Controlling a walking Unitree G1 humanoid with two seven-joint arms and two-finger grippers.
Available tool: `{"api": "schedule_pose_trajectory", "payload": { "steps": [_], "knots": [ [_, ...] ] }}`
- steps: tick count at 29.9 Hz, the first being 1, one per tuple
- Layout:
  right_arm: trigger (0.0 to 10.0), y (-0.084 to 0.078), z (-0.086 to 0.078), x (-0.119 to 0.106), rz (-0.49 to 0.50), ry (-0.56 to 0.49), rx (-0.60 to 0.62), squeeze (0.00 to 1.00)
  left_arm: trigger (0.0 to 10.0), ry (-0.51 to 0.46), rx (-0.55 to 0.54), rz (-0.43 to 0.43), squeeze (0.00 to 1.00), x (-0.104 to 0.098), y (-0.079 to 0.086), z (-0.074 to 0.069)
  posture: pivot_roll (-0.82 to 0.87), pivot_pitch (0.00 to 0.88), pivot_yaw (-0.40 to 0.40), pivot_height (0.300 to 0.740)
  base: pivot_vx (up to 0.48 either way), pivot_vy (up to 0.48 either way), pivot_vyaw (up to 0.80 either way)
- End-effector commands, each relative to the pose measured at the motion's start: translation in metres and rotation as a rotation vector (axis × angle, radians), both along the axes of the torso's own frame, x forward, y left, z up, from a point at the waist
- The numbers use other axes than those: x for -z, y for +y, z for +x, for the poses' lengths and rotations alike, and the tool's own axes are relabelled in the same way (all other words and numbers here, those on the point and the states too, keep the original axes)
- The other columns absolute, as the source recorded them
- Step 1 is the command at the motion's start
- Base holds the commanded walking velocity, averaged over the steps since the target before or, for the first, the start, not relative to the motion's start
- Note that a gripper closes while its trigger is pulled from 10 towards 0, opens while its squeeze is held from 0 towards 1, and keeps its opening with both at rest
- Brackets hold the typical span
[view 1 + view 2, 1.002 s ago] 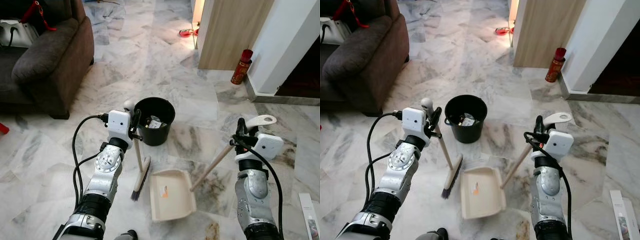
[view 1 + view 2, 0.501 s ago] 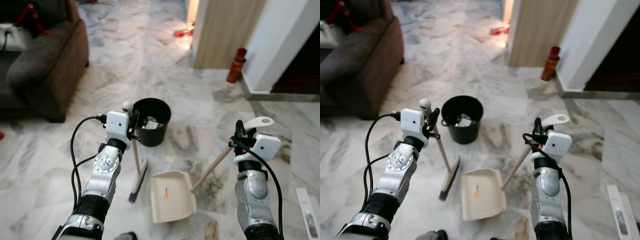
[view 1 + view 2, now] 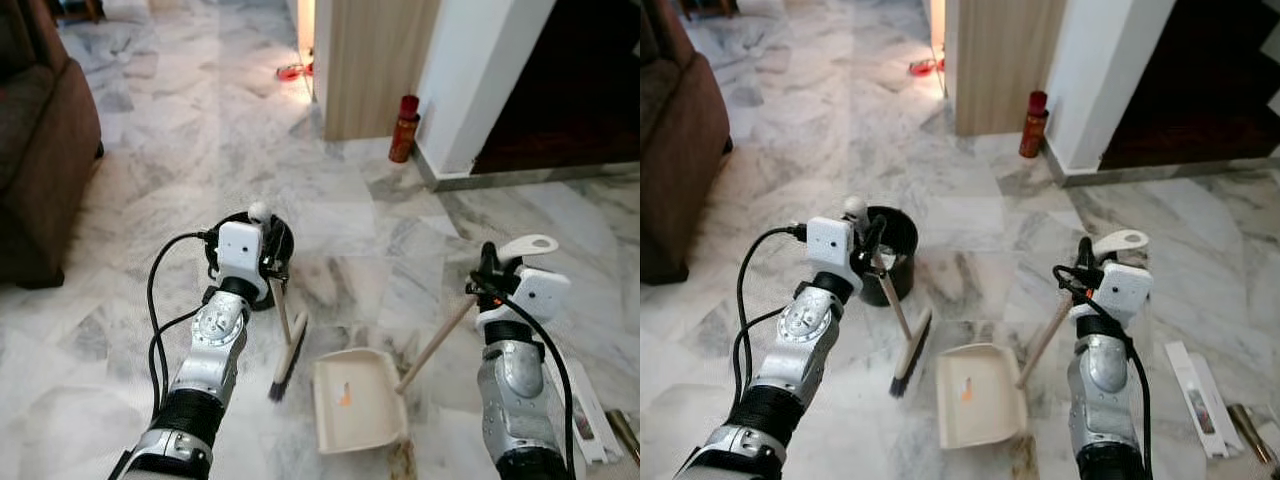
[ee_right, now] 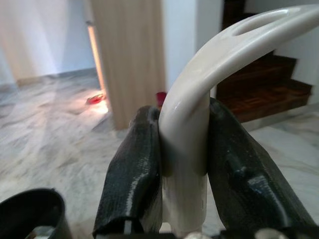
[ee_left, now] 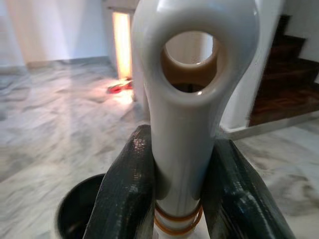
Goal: Sweep floor
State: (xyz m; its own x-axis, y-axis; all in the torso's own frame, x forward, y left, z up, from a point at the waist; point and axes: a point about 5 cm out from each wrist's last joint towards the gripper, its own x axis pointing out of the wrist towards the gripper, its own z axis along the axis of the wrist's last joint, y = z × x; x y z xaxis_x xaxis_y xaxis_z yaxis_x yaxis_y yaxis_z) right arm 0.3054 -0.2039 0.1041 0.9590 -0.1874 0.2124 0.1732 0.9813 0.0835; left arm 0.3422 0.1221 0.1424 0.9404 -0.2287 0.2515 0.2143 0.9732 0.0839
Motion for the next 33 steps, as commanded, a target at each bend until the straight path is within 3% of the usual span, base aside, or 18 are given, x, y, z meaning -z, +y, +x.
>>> {"api": "schedule_pose_trajectory", "payload": {
  "steps": [1,7,28,33],
  "knots": [
    [10.0,0.003,0.0029,-0.0119,0.006,-0.054,-0.007,0.0,10.0,-0.058,0.0,0.003,0.0,-0.0121,-0.0005,0.0012,0.07,0.116,-0.024,0.74,0.292,0.0,0.0],
    [10.0,0.0057,0.0043,-0.0138,0.023,-0.063,-0.021,0.0,10.0,-0.058,-0.003,0.002,0.0,-0.0125,0.0004,0.0016,0.07,0.12,-0.022,0.74,0.29,0.0,-0.16],
    [10.0,0.0062,0.0058,-0.013,0.006,-0.045,-0.029,0.0,10.0,-0.057,-0.003,-0.002,0.0,-0.0131,0.0008,0.0023,0.07,0.128,-0.024,0.74,0.284,0.0,-0.78],
    [10.0,0.0067,0.0056,-0.0134,0.011,-0.051,-0.028,0.0,10.0,-0.058,-0.005,-0.002,0.0,-0.0134,0.001,0.0025,0.07,0.132,-0.025,0.74,0.274,0.0,-0.1]
  ]
}}
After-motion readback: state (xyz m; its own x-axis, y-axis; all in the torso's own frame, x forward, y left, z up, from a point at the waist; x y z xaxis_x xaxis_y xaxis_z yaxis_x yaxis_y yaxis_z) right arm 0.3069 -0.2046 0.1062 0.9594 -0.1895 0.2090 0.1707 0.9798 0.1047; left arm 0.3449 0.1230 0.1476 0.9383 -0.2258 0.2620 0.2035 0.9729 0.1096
